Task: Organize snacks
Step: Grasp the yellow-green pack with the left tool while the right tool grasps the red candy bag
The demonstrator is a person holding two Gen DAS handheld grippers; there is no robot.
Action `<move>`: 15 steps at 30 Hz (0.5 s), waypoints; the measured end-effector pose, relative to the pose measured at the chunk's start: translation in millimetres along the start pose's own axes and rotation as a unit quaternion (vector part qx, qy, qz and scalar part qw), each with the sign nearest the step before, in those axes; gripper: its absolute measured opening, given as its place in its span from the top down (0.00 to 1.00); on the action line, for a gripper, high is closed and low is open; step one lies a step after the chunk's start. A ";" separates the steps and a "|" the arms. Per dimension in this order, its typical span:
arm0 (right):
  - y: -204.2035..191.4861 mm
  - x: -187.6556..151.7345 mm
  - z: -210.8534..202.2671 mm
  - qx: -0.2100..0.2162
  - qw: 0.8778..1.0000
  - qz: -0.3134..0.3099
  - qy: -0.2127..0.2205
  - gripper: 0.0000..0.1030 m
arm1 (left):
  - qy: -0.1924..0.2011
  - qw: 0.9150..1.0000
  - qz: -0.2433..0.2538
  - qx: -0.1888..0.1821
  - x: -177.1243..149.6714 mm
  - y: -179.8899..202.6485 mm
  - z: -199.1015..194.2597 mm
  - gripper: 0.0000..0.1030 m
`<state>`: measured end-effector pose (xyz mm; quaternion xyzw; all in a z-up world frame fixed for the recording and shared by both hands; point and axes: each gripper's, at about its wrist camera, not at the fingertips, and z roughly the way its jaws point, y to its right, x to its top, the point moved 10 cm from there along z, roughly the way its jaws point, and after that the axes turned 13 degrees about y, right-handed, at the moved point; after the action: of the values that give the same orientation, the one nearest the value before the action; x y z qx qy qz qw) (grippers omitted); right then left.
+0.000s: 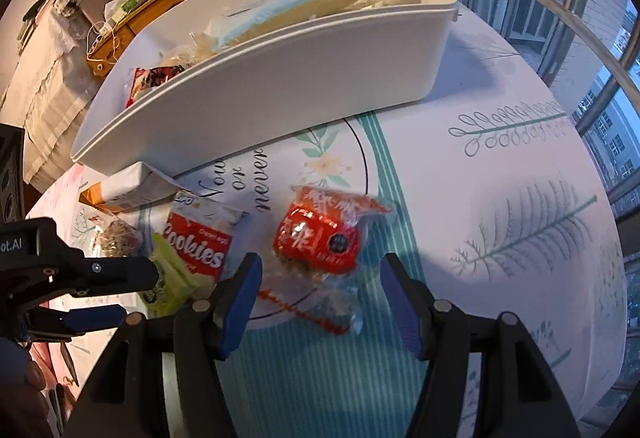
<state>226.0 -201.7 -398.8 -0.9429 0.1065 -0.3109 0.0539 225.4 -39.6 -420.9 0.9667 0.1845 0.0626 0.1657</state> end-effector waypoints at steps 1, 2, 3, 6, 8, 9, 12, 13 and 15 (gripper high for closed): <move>0.6 0.1 1.6 0.002 1.000 -0.003 -0.001 0.40 | 0.000 1.000 -0.003 0.001 0.4 2.0 2.7 0.19; 0.4 0.4 3.1 0.005 1.000 -0.008 -0.002 0.40 | 0.000 1.000 -0.007 0.002 1.0 3.3 5.1 0.19; -0.4 1.0 4.8 0.007 1.000 -0.014 -0.003 0.40 | 0.000 1.000 -0.010 0.003 2.0 4.3 6.7 0.19; -0.8 2.3 7.3 0.016 1.000 -0.027 -0.003 0.40 | 0.002 1.000 -0.023 0.007 4.5 7.0 11.8 0.19; -1.6 3.3 9.1 0.020 0.999 -0.036 -0.002 0.40 | 0.002 1.000 -0.027 0.011 6.6 9.3 16.5 0.19; -0.8 4.6 10.1 0.020 0.999 -0.040 0.000 0.40 | 0.001 0.999 -0.029 0.014 7.0 9.5 18.4 0.22; -1.7 7.3 12.4 0.020 0.998 -0.055 0.002 0.40 | 0.001 0.999 -0.027 0.024 6.9 13.6 19.0 0.28; -2.5 7.8 13.2 0.018 0.998 -0.064 0.002 0.40 | 0.001 0.999 -0.025 0.028 7.5 15.4 19.4 0.30; -5.0 8.5 14.0 0.015 0.997 -0.078 0.002 0.40 | 0.001 0.999 -0.022 0.034 9.4 15.2 19.5 0.34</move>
<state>241.9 -198.4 -404.3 -0.9470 0.0277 -0.3172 0.0432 242.8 -55.2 -433.4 0.9676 0.2076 0.0539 0.1334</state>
